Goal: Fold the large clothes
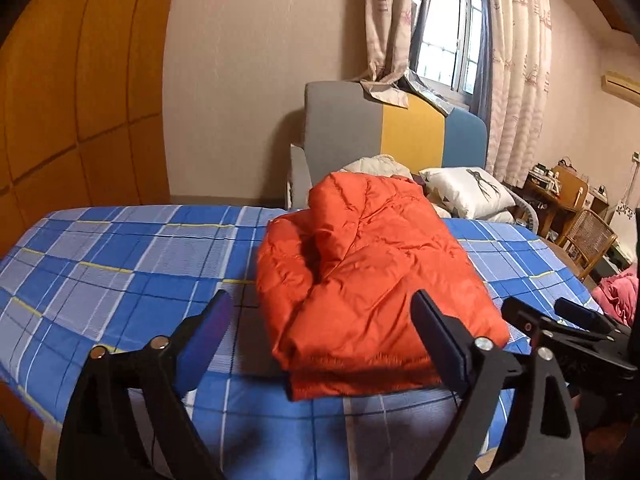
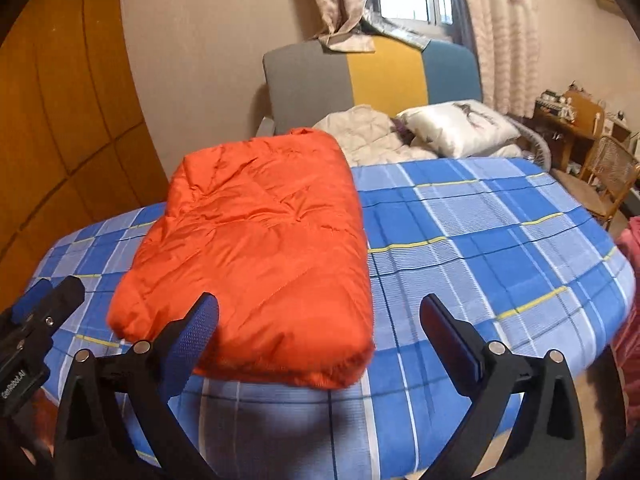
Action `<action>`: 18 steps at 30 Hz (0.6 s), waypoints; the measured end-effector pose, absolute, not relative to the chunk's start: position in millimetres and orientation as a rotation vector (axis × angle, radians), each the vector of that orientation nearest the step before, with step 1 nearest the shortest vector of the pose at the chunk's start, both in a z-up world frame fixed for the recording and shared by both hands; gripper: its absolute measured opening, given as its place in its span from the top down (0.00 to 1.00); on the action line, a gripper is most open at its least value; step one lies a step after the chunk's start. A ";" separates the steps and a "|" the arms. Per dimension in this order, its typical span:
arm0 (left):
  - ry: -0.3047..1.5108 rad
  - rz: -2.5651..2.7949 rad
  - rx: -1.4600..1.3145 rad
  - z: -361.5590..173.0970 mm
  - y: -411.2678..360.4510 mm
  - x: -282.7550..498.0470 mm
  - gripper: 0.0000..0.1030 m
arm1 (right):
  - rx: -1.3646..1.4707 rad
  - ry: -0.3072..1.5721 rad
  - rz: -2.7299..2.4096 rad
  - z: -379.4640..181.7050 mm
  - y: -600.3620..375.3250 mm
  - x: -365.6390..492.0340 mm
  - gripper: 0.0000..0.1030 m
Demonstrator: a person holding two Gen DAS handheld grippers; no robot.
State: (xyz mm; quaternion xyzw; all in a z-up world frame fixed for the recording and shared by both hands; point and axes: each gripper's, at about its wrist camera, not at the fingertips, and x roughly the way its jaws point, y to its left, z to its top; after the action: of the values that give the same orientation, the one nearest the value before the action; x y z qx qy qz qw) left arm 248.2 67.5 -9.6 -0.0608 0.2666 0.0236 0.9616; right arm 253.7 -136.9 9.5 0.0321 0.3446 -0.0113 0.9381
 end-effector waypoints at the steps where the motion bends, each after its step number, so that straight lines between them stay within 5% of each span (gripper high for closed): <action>1: 0.539 0.055 -0.120 -8.8 68.0 242.2 0.06 | 0.059 0.700 -0.044 11.0 -134.5 244.6 0.03; 18: 0.497 0.094 -0.089 5.0 65.2 150.3 0.02 | 0.006 0.624 -0.118 36.5 -121.4 137.8 0.03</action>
State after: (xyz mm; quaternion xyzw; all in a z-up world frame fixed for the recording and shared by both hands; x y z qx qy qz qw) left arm 150.3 65.2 5.0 -0.0439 0.2456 0.0463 0.9673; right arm 137.8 -121.4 36.5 0.0030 0.3069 -0.0578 0.9500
